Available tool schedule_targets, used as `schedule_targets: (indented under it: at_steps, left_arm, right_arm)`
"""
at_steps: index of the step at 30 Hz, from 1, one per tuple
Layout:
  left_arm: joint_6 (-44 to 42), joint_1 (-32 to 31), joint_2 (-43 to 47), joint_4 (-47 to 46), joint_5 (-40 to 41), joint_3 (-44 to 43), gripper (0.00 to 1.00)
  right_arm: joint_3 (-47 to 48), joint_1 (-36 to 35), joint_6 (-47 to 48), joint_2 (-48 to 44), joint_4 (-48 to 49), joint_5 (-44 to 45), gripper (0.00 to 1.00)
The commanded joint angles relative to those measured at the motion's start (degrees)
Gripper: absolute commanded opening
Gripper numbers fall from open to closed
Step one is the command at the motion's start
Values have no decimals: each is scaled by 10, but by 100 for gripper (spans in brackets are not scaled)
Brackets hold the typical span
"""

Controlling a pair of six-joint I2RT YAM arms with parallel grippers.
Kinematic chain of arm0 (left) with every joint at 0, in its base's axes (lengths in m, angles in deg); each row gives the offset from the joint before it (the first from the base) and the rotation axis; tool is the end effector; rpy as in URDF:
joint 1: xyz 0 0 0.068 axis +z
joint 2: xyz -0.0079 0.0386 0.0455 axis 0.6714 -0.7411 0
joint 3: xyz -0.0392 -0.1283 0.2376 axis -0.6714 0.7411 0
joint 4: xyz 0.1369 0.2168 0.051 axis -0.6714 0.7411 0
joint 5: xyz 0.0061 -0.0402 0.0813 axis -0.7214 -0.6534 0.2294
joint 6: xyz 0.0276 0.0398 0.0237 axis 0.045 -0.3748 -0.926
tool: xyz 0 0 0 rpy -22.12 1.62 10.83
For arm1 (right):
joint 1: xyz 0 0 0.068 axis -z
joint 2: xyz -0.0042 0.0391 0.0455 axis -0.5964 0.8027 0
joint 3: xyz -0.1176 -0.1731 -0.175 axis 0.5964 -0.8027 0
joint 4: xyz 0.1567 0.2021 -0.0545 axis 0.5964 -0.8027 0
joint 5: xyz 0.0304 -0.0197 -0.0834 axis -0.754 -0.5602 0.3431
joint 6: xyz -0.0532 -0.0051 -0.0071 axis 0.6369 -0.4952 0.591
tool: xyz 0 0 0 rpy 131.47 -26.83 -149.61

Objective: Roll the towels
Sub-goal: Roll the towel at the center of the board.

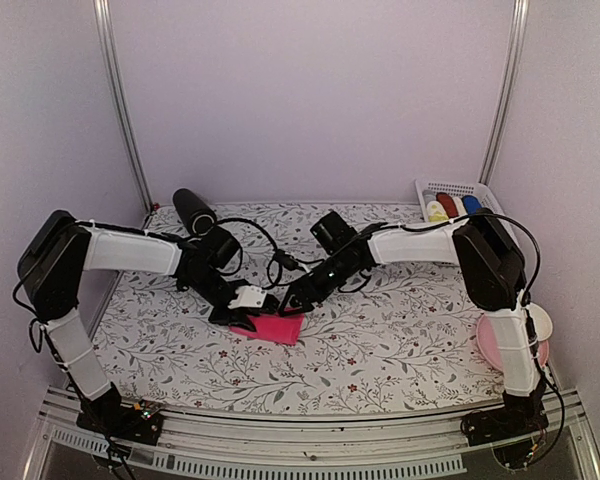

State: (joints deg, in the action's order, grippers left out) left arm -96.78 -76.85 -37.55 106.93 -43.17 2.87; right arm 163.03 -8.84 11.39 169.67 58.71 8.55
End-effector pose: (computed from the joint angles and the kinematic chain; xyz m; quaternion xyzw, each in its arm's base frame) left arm 0.2627 -0.2002 0.1506 0.7518 0.6012 -0.1674 0.2130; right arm 0.3158 0.3549 0.1535 -0.4556 0.7780 0.4180 0.1118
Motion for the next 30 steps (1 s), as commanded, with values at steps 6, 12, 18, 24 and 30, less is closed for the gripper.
schedule_targets:
  at_steps: [6, 12, 18, 24, 30]
  left_arm:
    - [-2, 9, -54, 78, 24, -37, 28]
    - [-5, 9, -78, 106, 27, -66, 28]
    - [-6, 9, -97, 121, 37, -80, 27]
    - [-4, 13, -138, 155, 34, -117, 26]
    - [0, 21, -157, 180, 27, -151, 26]
  right_arm:
    - [48, 6, 16, 55, -40, -45, 80]
    - [56, 11, 21, 53, -49, -40, 86]
    - [60, 15, 27, 25, -51, 14, 88]
    - [78, 22, 33, 49, -72, -12, 89]
    - [81, 25, 34, 59, -73, -49, 94]
